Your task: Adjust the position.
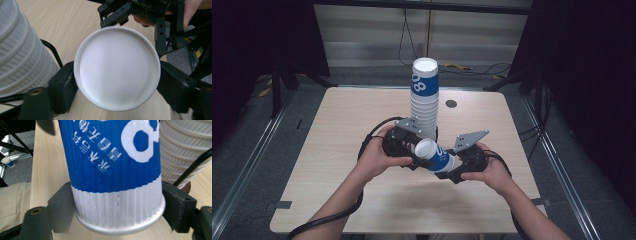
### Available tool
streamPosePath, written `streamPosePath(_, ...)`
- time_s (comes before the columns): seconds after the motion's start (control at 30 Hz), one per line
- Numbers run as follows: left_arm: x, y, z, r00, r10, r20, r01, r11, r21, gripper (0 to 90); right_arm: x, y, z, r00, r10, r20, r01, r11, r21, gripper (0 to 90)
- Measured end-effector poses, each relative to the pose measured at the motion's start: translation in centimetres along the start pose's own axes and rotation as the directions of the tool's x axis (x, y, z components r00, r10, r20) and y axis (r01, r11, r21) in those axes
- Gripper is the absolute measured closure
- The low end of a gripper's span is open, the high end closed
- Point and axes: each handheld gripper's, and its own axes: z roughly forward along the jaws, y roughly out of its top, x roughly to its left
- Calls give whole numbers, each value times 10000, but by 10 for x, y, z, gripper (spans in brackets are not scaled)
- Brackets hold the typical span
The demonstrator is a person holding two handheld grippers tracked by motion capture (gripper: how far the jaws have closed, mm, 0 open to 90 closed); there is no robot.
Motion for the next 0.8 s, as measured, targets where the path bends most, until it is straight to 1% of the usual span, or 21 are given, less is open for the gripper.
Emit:
streamPosePath(0.03, 1, 0, 0, 10000, 93, 16, -93, 9999, 43, 206, 0, 0, -1, 10000, -17, -14, 17, 10000, 51, 222)
streamPosePath(0.1, 0, -1, 1, 10000, 19, 29, -19, 10000, 37, 206, -1, 0, -1, 10000, -42, -7, 42, 9999, 110, 224)
streamPosePath(0.2, 0, -1, 1, 9999, 148, -28, -147, 9993, 332, 186, -1, -1, -3, 10000, -34, 4, 34, 9995, 313, 228)
streamPosePath(0.3, -1, -1, 0, 9996, 224, -155, -216, 9985, 496, 182, -2, -2, -4, 9999, -118, 37, 116, 9986, 522, 229)
streamPosePath(0.33, -1, -1, 0, 9994, 318, -167, -308, 9978, 580, 181, -2, -2, -4, 9998, -179, 111, 171, 9976, 667, 228)
streamPosePath(0.37, -2, -1, 0, 9989, 427, -213, -412, 9968, 678, 181, -3, -2, -4, 9998, -197, 65, 191, 9967, 788, 228)
streamPosePath(0.43, -2, -1, 1, 9978, 559, -362, -525, 9947, 883, 180, -3, -2, -5, 9994, -327, 118, 311, 9926, 1172, 230)
streamPosePath(0.5, -3, -1, 1, 9972, 618, -424, -570, 9927, 1060, 180, -4, -1, -6, 9992, -372, 133, 348, 9879, 1512, 230)
streamPosePath(0.53, -2, -2, 1, 9970, 665, -406, -615, 9918, 1123, 179, -4, 0, -6, 9987, -490, 118, 464, 9854, 1637, 230)
streamPosePath(0.57, -3, -2, 1, 9971, 624, -437, -567, 9911, 1207, 179, -4, 0, -6, 9986, -512, 111, 486, 9845, 1688, 230)
streamPosePath(0.63, -3, -2, 3, 9964, 702, -473, -629, 9881, 1404, 179, -5, 2, -8, 9984, -553, 140, 518, 9814, 1849, 229)
streamPosePath(0.67, -4, -3, 3, 9965, 675, -496, -594, 9867, 1513, 179, -5, 3, -9, 9980, -609, 160, 567, 9793, 1942, 228)
streamPosePath(0.7, -4, -3, 4, 9961, 755, -463, -675, 9856, 1549, 180, -5, 4, -9, 9975, -691, 166, 643, 9771, 2028, 228)
streamPosePath(0.73, -4, -3, 4, 9962, 737, -466, -659, 9862, 1522, 180, -6, 5, -9, 9976, -684, 129, 642, 9755, 2105, 228)
streamPosePath(0.8, -4, -3, 4, 9962, 731, -467, -647, 9849, 1603, 180, -6, 6, -9, 9965, -817, 159, 758, 9697, 2323, 228)
